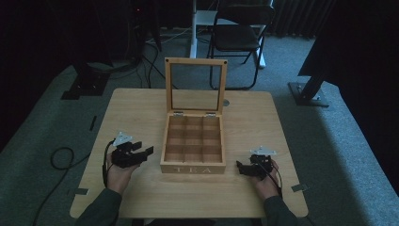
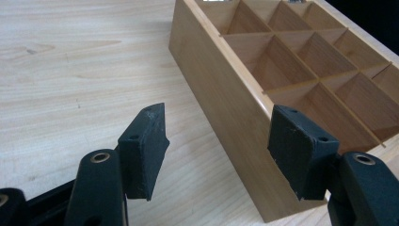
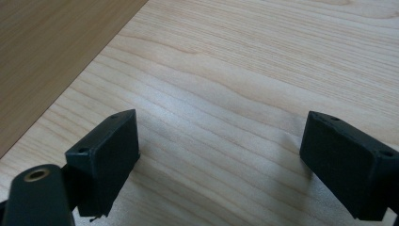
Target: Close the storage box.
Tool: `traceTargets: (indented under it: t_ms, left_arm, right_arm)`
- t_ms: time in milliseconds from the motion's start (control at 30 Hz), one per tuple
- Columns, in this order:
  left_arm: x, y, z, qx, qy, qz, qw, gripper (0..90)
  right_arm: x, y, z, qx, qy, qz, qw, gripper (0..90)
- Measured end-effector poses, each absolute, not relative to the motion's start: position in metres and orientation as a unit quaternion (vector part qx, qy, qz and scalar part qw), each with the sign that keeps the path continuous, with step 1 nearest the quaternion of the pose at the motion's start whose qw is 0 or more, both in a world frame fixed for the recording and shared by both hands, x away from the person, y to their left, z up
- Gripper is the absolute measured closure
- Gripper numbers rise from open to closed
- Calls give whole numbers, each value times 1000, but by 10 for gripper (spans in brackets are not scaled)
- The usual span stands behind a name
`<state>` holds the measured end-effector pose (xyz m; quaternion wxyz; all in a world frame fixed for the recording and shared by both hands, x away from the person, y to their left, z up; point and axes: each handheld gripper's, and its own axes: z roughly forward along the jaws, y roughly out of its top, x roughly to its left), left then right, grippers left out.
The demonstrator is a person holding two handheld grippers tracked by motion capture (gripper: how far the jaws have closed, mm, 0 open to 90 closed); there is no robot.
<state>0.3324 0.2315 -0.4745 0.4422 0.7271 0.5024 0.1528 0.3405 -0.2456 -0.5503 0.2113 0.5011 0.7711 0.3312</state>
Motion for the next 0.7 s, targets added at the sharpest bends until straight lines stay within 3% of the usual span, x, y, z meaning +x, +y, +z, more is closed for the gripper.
traceTargets:
  t_ms: [700]
  left_arm:
    - [363,227,-439,729,476,169,462,375]
  right_arm:
    - [341,-246,-550,501,771,331,211,118]
